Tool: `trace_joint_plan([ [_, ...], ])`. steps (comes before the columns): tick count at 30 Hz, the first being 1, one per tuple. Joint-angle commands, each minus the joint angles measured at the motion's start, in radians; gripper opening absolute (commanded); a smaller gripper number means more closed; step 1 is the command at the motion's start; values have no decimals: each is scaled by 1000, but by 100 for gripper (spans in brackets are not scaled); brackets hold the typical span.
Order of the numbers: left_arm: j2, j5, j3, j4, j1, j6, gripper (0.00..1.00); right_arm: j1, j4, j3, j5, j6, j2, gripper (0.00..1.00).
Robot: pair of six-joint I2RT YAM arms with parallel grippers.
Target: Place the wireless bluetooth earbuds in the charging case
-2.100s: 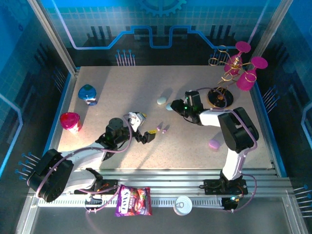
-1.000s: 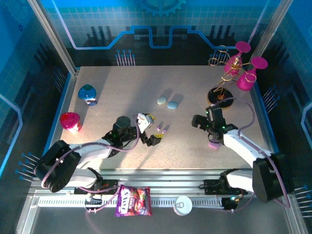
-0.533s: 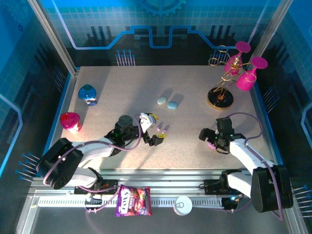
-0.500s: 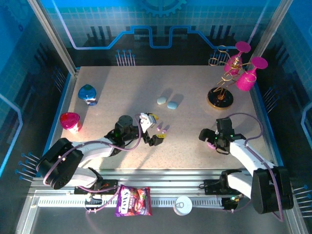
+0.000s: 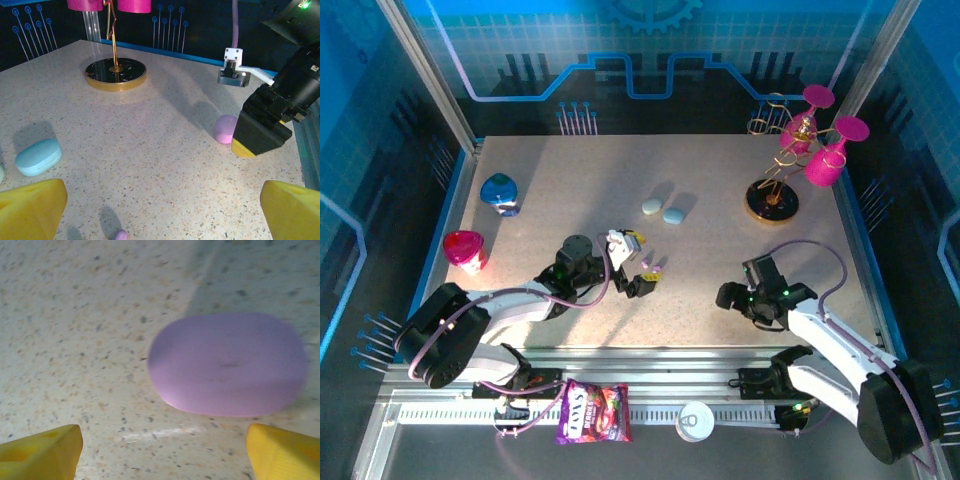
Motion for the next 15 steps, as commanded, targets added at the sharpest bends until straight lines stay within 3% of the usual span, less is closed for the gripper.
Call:
trace_joint_plan([
  [1, 8, 28, 24, 27, -9, 1, 99, 9, -144, 65, 190, 93, 20, 84],
  [4, 2, 24, 18, 26, -9, 0, 99, -5, -170, 101, 213, 132, 57, 84],
  [15, 17, 23, 18, 29, -10, 2, 99, -106, 22, 108, -22, 201, 108, 78],
])
